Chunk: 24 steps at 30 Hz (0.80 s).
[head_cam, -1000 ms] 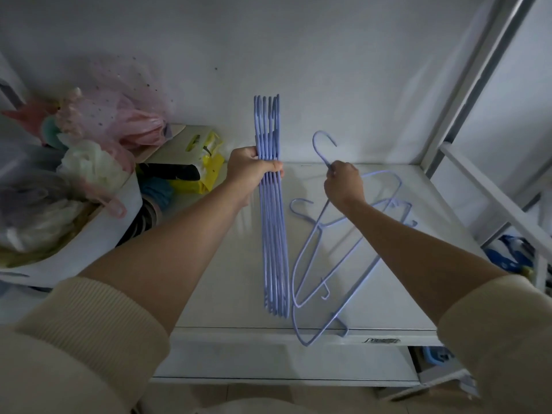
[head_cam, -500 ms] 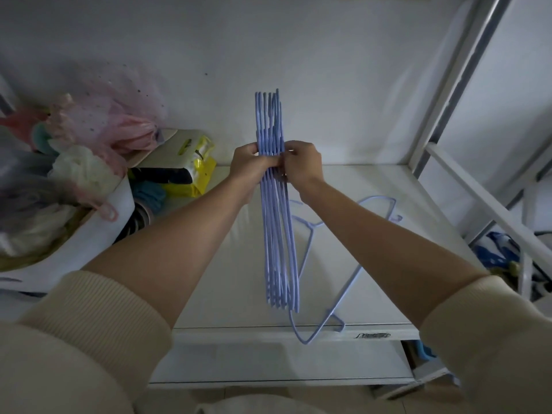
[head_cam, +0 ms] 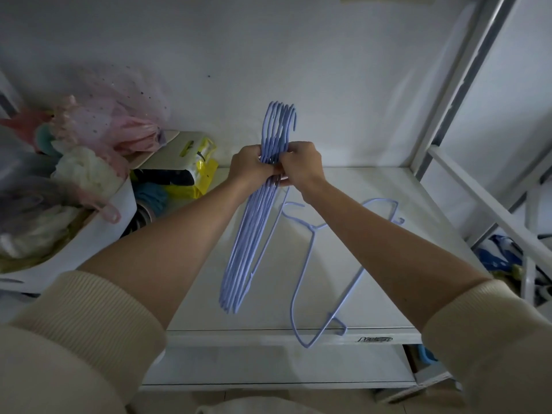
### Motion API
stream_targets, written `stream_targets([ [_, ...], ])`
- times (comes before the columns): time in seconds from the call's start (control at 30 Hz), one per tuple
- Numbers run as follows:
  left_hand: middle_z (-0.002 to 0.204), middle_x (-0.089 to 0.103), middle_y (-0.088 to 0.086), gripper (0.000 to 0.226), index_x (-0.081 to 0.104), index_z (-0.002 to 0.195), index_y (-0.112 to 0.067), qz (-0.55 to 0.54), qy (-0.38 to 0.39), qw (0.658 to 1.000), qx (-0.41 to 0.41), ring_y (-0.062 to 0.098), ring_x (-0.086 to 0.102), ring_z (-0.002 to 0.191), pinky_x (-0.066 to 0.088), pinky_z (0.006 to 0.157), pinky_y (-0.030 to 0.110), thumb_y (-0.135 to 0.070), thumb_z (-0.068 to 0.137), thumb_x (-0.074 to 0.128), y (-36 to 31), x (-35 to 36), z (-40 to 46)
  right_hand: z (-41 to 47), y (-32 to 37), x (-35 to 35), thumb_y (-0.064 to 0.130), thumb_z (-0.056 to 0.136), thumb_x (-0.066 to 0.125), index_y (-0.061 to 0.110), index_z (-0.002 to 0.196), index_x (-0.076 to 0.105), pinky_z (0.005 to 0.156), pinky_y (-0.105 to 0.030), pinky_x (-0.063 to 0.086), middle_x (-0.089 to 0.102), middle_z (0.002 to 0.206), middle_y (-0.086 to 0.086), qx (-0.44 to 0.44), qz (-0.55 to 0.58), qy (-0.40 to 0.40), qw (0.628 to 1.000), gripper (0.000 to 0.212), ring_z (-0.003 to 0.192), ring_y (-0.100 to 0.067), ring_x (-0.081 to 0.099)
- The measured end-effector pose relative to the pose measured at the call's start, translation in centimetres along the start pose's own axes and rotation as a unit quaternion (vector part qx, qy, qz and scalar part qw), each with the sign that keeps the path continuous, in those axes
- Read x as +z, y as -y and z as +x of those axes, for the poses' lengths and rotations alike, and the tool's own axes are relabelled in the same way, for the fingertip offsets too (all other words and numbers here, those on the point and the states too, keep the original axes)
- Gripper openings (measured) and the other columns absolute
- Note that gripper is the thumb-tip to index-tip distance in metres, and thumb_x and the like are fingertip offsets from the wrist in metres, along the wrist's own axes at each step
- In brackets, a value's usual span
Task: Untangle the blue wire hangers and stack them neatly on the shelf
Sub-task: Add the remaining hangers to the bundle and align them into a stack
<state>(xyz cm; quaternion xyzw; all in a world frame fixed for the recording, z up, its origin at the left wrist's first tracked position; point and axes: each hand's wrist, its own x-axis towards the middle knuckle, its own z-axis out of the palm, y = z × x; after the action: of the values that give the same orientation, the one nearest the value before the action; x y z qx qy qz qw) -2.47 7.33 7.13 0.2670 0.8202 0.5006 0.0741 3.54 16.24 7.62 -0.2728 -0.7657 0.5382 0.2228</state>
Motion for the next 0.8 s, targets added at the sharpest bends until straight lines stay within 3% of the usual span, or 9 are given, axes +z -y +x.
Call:
stream_targets([
  [0.2, 0.092, 0.072, 0.009, 0.032, 0.071, 0.101, -0.011, -0.053, 0.032, 0.998, -0.033, 0.021, 0.069, 0.081, 0.057, 0.074, 0.029, -0.014, 0.07, 0.079, 0.6, -0.6, 0.2, 0.0, 0.7, -0.4, 0.003, 0.084, 0.042, 0.011, 0.105, 0.071, 0.068, -0.045, 0.063, 0.07, 0.106, -0.019, 0.012, -0.001, 0.065, 0.998, 0.037, 0.088, -0.036, 0.071],
  [0.3, 0.078, 0.067, 0.005, 0.018, 0.067, 0.082, -0.014, -0.075, 0.067, 0.993, -0.053, 0.014, 0.062, 0.069, 0.054, 0.056, 0.017, -0.003, 0.072, 0.076, 0.6, -0.5, 0.2, 0.0, 1.3, -0.5, 0.006, 0.088, 0.04, 0.013, 0.109, 0.069, 0.076, -0.049, 0.061, 0.068, 0.113, -0.018, 0.028, -0.008, 0.112, 0.993, 0.036, 0.098, -0.036, 0.069],
  [0.37, 0.072, 0.063, 0.003, 0.021, 0.063, 0.074, -0.016, -0.097, 0.064, 0.991, -0.071, 0.015, 0.06, 0.065, 0.053, 0.051, 0.016, 0.003, 0.074, 0.072, 0.8, -0.3, 0.2, 0.0, 1.4, -0.5, 0.007, 0.091, 0.038, 0.012, 0.116, 0.066, 0.083, -0.051, 0.059, 0.066, 0.117, -0.019, 0.039, -0.015, 0.142, 0.989, 0.038, 0.103, -0.036, 0.067],
  [0.5, 0.072, 0.064, 0.004, 0.025, 0.067, 0.096, -0.005, -0.19, 0.053, 0.975, -0.106, 0.013, 0.062, 0.062, 0.054, 0.052, 0.018, 0.008, 0.074, 0.068, 1.1, 0.3, 0.0, 0.1, 1.0, -0.6, 0.006, 0.09, 0.04, 0.001, 0.117, 0.063, 0.084, -0.054, 0.058, 0.065, 0.112, -0.027, 0.049, 0.025, 0.165, 0.985, 0.036, 0.088, -0.032, 0.066],
  [0.57, 0.074, 0.066, 0.004, 0.031, 0.068, 0.102, -0.004, -0.217, 0.063, 0.967, -0.12, 0.012, 0.063, 0.061, 0.054, 0.053, 0.019, 0.009, 0.073, 0.069, 1.0, 0.5, 0.2, 0.4, 0.4, -1.2, 0.007, 0.091, 0.043, -0.003, 0.11, 0.063, 0.077, -0.046, 0.062, 0.063, 0.1, -0.021, 0.051, 0.055, 0.16, 0.984, 0.03, 0.078, -0.027, 0.065],
  [0.67, 0.069, 0.066, 0.009, 0.019, 0.069, 0.085, -0.004, -0.247, 0.082, 0.955, -0.144, 0.02, 0.062, 0.058, 0.053, 0.054, 0.024, 0.01, 0.072, 0.069, 1.1, 0.4, 0.4, 0.9, -0.7, -2.2, 0.012, 0.091, 0.048, 0.009, 0.103, 0.065, 0.065, -0.039, 0.063, 0.062, 0.095, -0.008, 0.03, 0.075, 0.102, 0.991, 0.02, 0.074, -0.025, 0.067],
  [0.73, 0.067, 0.064, 0.012, 0.015, 0.067, 0.08, -0.005, -0.264, 0.084, 0.948, -0.154, 0.022, 0.061, 0.055, 0.053, 0.053, 0.028, 0.01, 0.075, 0.068, 1.2, 0.5, 0.5, 1.4, -2.4, -2.6, 0.013, 0.09, 0.049, 0.012, 0.094, 0.063, 0.059, -0.036, 0.061, 0.061, 0.091, -0.006, 0.017, 0.032, 0.03, 0.999, 0.014, 0.068, -0.024, 0.065],
  [0.8, 0.07, 0.062, 0.012, 0.014, 0.065, 0.083, -0.005, -0.281, 0.08, 0.942, -0.165, 0.019, 0.062, 0.051, 0.054, 0.048, 0.024, 0.009, 0.08, 0.066, 1.1, 0.6, 0.4, 2.0, -4.5, -2.6, 0.011, 0.088, 0.048, 0.011, 0.087, 0.061, 0.064, -0.04, 0.063, 0.063, 0.087, -0.009, 0.035, -0.057, -0.002, 0.998, 0.013, 0.065, -0.027, 0.065],
])
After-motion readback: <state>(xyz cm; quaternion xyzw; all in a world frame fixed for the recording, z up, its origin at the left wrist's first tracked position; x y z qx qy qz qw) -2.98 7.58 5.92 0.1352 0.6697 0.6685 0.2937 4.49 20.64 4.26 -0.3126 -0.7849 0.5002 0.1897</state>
